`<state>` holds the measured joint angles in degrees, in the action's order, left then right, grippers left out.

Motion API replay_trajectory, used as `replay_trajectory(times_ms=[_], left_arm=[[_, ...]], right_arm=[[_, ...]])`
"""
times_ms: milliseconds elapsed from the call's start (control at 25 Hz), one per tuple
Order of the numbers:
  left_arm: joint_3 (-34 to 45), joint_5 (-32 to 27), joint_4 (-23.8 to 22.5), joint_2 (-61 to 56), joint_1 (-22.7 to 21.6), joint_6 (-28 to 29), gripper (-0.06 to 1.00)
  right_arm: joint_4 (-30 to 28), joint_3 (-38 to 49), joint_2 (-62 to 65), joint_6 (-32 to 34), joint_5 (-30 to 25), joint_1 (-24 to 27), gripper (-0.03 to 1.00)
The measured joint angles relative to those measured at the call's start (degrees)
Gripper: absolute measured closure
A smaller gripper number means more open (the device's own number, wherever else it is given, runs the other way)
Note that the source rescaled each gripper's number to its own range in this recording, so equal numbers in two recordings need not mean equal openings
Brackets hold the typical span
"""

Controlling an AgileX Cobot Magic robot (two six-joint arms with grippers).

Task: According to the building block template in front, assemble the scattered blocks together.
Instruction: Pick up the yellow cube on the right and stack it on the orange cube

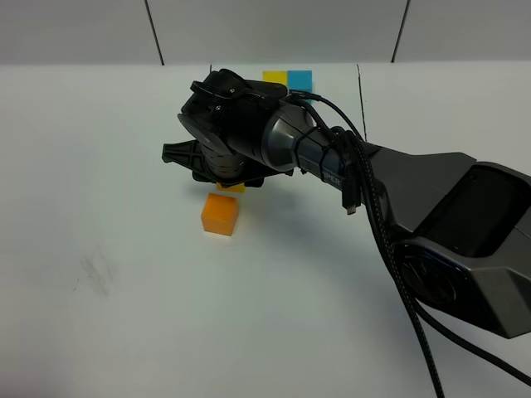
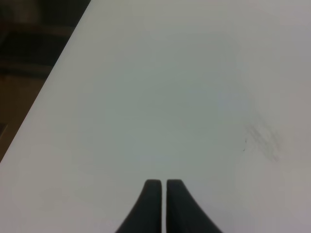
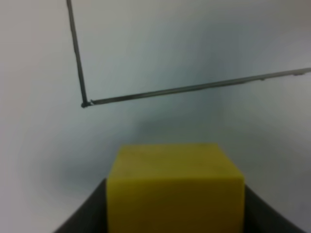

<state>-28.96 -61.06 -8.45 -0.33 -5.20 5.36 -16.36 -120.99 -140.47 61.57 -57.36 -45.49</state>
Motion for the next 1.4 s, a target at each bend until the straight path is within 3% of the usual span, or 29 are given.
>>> replay_trajectory(times_ms=[1400], left_arm=[[0.0,0.0,0.0,0.0,0.0,0.0,0.94]], right_arm=[[1.8,-0.2,-3.5,1.2,0.5,-1.5,0.50]])
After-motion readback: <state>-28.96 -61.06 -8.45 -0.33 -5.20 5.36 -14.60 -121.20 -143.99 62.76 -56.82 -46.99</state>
